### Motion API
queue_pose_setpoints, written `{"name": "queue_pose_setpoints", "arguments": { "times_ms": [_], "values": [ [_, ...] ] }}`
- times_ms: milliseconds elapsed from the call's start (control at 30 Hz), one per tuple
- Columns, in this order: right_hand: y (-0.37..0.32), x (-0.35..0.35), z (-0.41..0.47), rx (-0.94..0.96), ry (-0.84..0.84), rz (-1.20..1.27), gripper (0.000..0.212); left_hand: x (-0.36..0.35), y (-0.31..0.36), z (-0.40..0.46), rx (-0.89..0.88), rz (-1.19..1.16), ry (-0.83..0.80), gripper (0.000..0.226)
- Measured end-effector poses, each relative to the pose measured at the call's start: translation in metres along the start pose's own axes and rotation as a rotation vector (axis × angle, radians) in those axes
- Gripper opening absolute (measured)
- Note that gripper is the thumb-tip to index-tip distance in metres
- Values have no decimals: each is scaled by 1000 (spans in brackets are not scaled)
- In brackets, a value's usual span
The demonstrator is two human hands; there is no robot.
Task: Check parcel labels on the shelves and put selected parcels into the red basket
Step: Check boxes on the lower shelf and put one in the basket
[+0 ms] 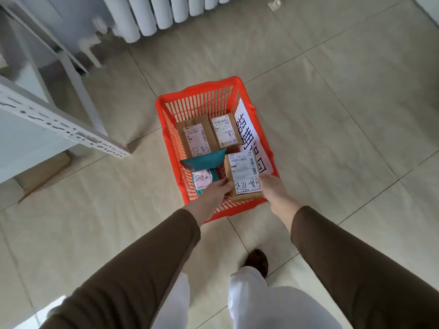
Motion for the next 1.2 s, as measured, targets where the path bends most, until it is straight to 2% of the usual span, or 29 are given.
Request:
{"name": "queue_pose_setpoints", "arguments": {
  "times_ms": [200,333,500,667,833,1033,1133,1200],
  "values": [
    [15,-24,81,-66,26,-65,36,7,-22,78,29,-28,14,33],
    [20,-36,115,-98,-31,-167,43,11,-37,117,65,-78,30,32],
    [27,-52,151,-113,-54,-206,43,16,-34,151,20,174,134,20],
    [24,-68,179,-129,-82,-125,41,21,-35,175,6,477,192,13],
    [33,-77,196,-185,-70,67,38,20,-42,183,-64,520,260,13],
    [26,-73,183,-173,-52,-86,41,18,-44,182,-89,584,306,5],
    [15,-60,157,-88,-89,-203,43,20,-36,155,-81,573,313,11],
    [3,-52,131,-29,-106,-286,43,22,-24,123,-59,536,331,37]
  ]
}}
Point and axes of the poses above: each hand's wrist, its own z-axis towards the middle knuckle, its own x-axis out of the back of the hand, y = z × x, the point moved 4 cm from there along z, towards the middle knuckle, and after that the axes turned 3 degrees about -x, right-handed, at the moved point
